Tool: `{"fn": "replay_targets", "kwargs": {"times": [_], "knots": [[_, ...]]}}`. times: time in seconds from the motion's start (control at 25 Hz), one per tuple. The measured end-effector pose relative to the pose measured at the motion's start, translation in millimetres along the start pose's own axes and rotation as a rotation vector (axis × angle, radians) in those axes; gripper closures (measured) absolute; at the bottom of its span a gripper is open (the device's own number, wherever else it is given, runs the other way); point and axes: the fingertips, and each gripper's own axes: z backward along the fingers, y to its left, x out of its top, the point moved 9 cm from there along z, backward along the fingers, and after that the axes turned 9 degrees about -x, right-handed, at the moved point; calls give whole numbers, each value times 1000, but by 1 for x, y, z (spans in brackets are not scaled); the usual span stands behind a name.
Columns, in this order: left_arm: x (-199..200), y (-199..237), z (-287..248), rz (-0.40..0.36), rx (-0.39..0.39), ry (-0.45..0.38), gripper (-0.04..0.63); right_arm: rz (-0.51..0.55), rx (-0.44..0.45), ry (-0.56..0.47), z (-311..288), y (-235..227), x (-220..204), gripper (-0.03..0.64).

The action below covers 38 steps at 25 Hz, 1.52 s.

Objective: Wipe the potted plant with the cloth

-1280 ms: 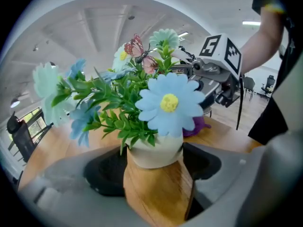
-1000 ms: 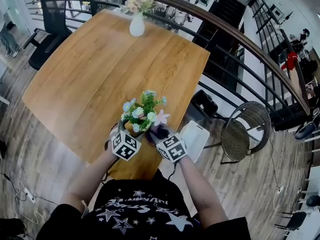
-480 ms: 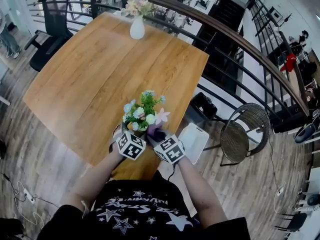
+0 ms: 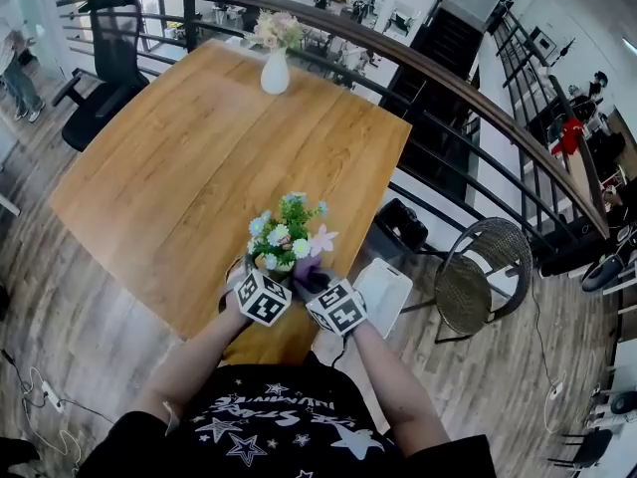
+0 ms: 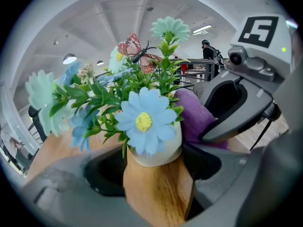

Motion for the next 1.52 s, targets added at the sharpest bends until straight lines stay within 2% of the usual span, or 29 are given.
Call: {"fn": "replay_targets", "kwargs": {"times": [0.16, 0.6, 0.88, 1.0, 1.08, 1.28, 1.52], "knots": [[-2, -5, 10, -58, 27, -26, 210, -14, -38, -5, 6, 1, -2, 535], [-37, -9, 47, 28, 6, -84, 210, -90, -127, -10, 24, 18, -9, 534], [-61, -17, 74, 75, -49, -112, 212, -183, -190, -28, 38, 39, -15, 534], [-67, -19, 92, 78, -46, -152, 315, -202, -200, -34, 47, 52, -17, 534], [-71, -22, 99, 76, -48, -176, 331, -212, -214, -40, 52, 58, -22, 534], [-85, -27, 111, 83, -47, -201, 448, -269, -230, -49, 57, 75, -34, 534], [-87, -53, 124, 97, -49, -212, 498, -255, -169, -59, 64, 89, -46, 534]]}}
